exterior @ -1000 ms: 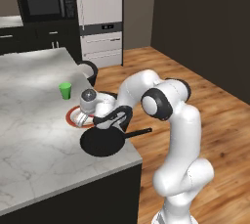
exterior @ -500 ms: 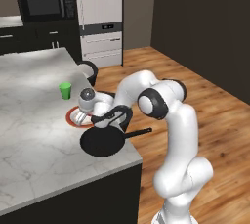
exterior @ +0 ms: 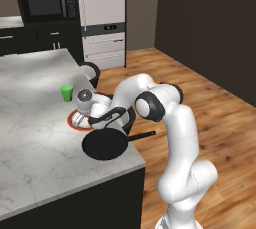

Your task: Pick up the pan with the steak in it and place it on the dining table. Then place the steak on the plate.

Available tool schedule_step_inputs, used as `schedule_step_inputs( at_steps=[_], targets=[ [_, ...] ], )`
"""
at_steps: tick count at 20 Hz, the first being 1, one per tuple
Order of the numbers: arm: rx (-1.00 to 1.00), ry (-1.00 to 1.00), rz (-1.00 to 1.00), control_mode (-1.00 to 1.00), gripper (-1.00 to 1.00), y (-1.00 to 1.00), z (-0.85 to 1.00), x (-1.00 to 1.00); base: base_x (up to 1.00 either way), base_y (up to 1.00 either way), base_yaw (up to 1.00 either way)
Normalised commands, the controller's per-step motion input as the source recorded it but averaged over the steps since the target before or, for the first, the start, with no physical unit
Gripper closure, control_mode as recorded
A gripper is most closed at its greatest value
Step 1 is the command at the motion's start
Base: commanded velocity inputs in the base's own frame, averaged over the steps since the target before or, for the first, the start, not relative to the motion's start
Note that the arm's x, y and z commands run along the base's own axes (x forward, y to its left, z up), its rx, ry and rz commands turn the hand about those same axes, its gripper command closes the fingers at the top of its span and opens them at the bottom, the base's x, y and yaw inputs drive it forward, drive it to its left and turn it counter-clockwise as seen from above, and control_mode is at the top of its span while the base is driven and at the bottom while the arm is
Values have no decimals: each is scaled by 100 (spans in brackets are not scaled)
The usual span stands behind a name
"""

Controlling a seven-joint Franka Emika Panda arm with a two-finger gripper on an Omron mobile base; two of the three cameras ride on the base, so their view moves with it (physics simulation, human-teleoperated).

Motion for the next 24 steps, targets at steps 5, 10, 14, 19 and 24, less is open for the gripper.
schedule_step_inputs(
  at_steps=[5,10,14,19,24],
  targets=[
    [0,0,0,-100,100,11,-5,3,0,0,0],
    [0,0,0,-100,100,0,0,0,0,0,0],
    [0,0,0,-100,-100,0,0,0,0,0,0],
    [0,0,0,-100,-100,0,2,1,0,0,0],
    [1,0,0,-100,-100,0,12,7,0,0,0]
  ],
)
